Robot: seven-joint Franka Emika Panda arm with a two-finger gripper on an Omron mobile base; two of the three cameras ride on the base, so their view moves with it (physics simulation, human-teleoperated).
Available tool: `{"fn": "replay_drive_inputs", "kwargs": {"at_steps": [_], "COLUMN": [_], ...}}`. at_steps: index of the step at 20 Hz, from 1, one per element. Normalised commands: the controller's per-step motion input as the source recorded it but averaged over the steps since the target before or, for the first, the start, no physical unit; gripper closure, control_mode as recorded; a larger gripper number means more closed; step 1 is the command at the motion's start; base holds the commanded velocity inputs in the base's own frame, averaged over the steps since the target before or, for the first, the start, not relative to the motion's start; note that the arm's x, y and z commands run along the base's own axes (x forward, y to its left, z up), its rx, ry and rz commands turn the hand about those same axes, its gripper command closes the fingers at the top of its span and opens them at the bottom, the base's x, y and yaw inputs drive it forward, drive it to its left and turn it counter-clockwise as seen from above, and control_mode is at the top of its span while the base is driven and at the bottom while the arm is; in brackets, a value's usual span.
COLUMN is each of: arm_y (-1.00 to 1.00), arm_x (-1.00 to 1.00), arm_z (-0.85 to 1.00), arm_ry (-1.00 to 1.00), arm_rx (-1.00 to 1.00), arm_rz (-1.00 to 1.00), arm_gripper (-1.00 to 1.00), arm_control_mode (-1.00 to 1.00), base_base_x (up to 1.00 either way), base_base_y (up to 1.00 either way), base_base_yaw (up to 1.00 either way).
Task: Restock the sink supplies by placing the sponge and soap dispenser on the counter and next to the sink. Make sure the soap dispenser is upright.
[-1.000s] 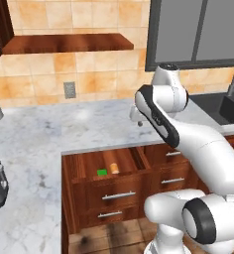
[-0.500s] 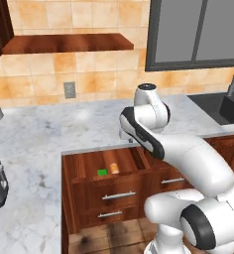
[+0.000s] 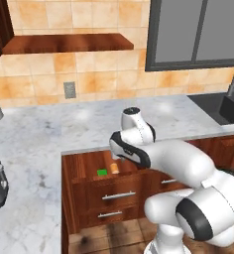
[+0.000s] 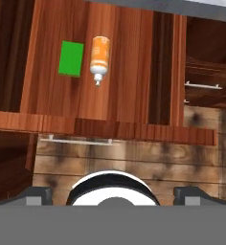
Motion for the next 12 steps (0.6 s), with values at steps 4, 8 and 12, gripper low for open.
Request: {"fn": "replay_drive_inputs", "kwargs": {"at_steps": [4, 8, 12], "arm_y": [0.00, 0.00, 0.00], "arm_x": [0.42, 0.48, 0.47], "arm_z": [-0.39, -0.47, -0.39], "arm_ry": [0.05, 0.13, 0.15], "arm_rx": [0.02, 0.01, 0.02], "arm_rz": [0.01, 0.00, 0.00], "arm_gripper": [-1.00, -1.00, -1.00], "arm_control_mode": [-1.00, -1.00, -1.00], "base_base_x": [0.00, 0.00, 0.00], "base_base_y": [0.00, 0.00, 0.00], "base_base_yaw": [0.00, 0.00, 0.00]}}
